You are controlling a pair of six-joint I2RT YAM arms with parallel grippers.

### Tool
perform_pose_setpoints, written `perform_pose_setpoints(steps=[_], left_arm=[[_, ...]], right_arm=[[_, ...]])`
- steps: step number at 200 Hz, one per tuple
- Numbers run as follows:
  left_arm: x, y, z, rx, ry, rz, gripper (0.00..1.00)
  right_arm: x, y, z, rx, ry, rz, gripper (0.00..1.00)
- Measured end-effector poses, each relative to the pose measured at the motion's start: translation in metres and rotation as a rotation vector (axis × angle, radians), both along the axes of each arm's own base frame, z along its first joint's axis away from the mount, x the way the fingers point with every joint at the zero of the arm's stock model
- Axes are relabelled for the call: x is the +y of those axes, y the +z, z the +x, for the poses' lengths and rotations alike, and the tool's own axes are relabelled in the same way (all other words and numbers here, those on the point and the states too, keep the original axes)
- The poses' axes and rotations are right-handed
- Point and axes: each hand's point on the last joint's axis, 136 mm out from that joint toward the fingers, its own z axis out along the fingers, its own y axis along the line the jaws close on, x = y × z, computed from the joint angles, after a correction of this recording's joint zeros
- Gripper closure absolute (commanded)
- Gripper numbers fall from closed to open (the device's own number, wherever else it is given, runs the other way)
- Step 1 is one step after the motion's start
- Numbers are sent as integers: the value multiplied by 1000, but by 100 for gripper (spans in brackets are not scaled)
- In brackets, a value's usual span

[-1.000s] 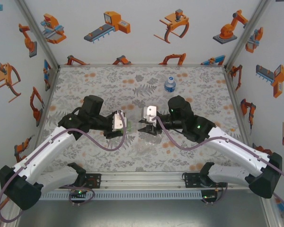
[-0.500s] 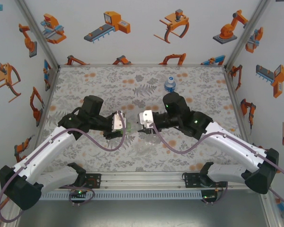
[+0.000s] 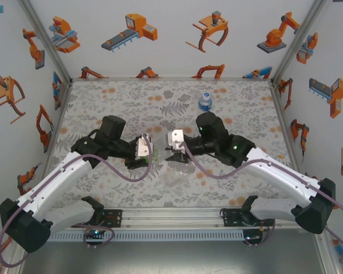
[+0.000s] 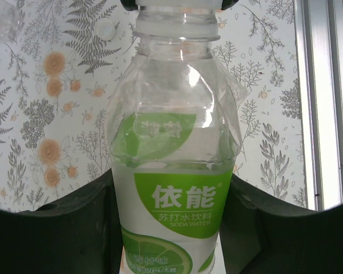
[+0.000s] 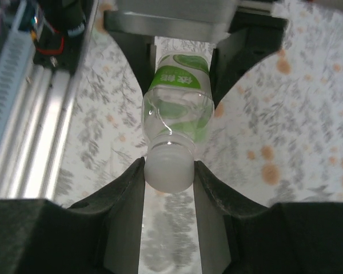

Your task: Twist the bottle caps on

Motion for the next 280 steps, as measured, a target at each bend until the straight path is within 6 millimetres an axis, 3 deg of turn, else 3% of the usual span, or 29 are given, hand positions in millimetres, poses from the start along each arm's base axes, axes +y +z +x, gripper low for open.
perform_pose_setpoints(steps=[47,75,100,120,132,142,158,177,213,243,263,280], left_arm=[[3,-6,3,5,20,28,100],[6,-10,4,15,39,50,100],[8,-14,5,19,57,67,100],[9,-16,6,24,66,72,100],[9,-15,6,26,70,69,100],[8,-14,7,24,72,65,100],[6,-12,8,18,67,51,100],[0,-4,8,2,48,13,100],[-6,4,5,-11,16,-31,100],[-6,6,5,-15,15,-36,100],[-6,7,4,-17,14,-38,100],[-6,7,4,-18,14,-38,100]], right_arm=[[-2,-12,29,591,-397,77,100],[-8,-30,44,1010,-613,152,100],[-14,-50,52,1359,-750,222,100],[-15,-56,54,1514,-808,254,100],[-16,-57,55,1554,-831,264,92],[-18,-58,56,1566,-849,264,78],[-20,-52,57,1548,-865,265,59],[-22,-38,60,1447,-851,270,47],[-28,8,57,1090,-714,285,43],[-34,50,44,674,-543,269,43],[-32,63,29,401,-389,202,45],[-30,61,16,191,-247,118,48]])
